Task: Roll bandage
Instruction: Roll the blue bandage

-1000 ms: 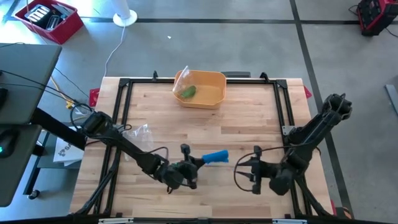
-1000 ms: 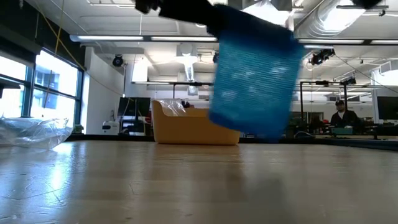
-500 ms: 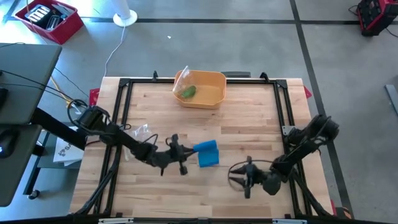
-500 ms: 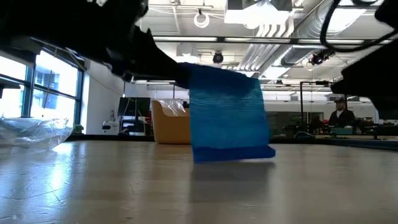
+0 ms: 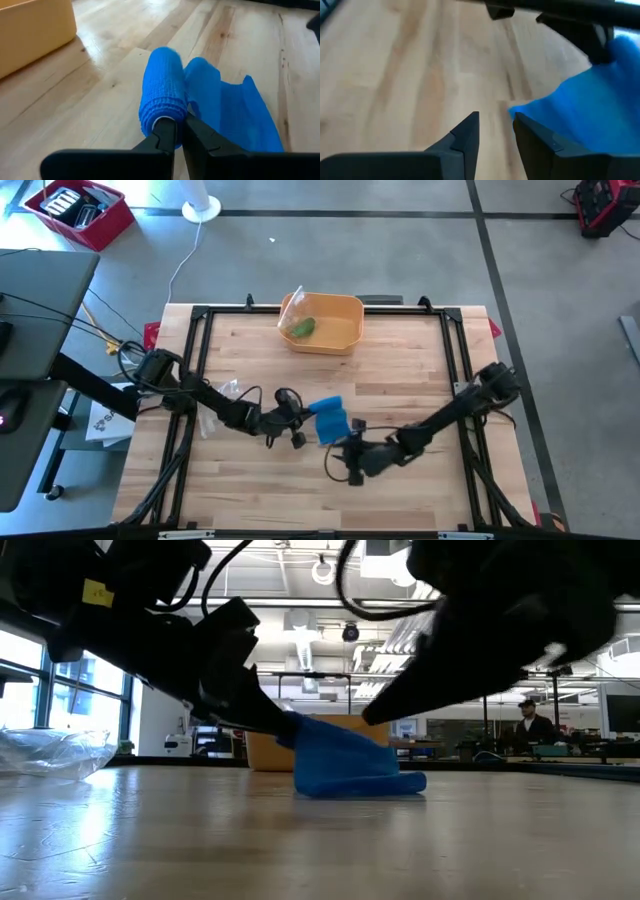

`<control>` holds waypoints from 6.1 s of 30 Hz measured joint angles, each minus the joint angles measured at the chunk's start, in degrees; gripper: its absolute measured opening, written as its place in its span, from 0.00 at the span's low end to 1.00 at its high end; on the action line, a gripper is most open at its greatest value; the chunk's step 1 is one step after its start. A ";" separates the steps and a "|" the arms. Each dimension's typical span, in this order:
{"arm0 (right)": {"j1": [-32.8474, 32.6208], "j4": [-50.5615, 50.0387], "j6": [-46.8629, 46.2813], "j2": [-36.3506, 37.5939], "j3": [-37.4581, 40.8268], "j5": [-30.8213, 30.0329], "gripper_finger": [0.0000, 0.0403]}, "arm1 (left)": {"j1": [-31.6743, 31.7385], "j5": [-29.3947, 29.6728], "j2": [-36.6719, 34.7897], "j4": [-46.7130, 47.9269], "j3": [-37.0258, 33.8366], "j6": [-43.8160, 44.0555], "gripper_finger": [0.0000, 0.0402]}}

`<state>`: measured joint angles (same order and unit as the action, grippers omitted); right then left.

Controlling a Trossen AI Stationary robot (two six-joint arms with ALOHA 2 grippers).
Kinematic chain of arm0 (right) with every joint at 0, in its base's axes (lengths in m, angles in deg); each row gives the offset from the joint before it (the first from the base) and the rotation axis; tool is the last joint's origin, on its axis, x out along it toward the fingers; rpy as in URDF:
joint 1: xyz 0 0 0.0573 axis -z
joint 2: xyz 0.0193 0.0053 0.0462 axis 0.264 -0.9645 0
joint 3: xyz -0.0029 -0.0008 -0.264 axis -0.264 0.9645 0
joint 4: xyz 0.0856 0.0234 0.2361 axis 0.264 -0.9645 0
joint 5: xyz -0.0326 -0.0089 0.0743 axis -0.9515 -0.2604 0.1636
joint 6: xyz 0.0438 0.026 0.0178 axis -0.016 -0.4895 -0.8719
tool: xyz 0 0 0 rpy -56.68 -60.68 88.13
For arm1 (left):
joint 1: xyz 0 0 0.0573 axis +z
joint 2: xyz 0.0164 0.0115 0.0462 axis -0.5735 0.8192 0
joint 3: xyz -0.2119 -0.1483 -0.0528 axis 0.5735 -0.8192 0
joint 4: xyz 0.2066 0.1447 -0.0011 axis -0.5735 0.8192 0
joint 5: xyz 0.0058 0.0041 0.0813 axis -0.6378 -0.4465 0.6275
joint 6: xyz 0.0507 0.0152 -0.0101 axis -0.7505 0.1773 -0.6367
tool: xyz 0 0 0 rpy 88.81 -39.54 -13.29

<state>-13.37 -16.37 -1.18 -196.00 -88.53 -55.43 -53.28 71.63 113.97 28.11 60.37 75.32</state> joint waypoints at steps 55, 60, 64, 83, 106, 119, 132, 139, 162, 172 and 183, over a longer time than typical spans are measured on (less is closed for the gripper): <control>-3.00 -10.68 -8.41 -0.05 -0.59 9.91 0.00 | 4.06 -16.18 0.00 -10.53 -6.12 11.38 0.38; -3.00 -10.61 -8.11 -0.03 -0.59 9.00 0.00 | 5.23 -13.82 0.00 -10.40 -5.84 13.41 0.34; -3.00 -10.61 -8.11 -0.01 -0.59 8.92 0.00 | 6.45 -13.70 0.00 -10.51 -4.55 13.27 0.29; -3.24 -10.61 -8.89 0.02 -0.59 8.86 0.00 | 7.21 -5.07 0.00 -10.38 -3.50 16.47 0.00; -5.52 -11.35 -10.08 0.02 -0.61 8.34 0.00 | 5.59 -5.38 0.02 -12.57 -3.55 9.83 0.00; -9.15 -17.58 -17.14 3.17 -0.66 7.89 0.00 | 2.22 -14.66 0.86 2.98 10.34 -11.45 0.27; -9.60 -18.22 -17.62 3.58 -0.66 5.40 0.00 | 2.02 -20.92 10.65 5.78 15.75 -12.15 0.37; -10.40 -18.17 -20.45 3.58 -0.66 5.50 0.00 | 5.46 -17.04 11.56 12.79 18.45 -5.63 0.35; -20.13 -10.06 -27.93 3.36 -0.61 5.48 0.00 | 17.01 -19.07 12.08 13.98 18.04 11.55 0.31; -20.86 -10.55 -25.13 3.71 -0.61 -3.04 0.00 | 14.44 -20.89 10.39 12.15 18.21 4.07 0.31; -20.82 -17.60 -12.57 13.32 -9.91 -4.79 0.00 | 6.90 -20.46 2.77 12.47 18.27 -1.77 0.31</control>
<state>-34.20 -33.97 -13.76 -182.68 -98.44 -60.22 -46.39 51.17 116.75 40.57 78.64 73.55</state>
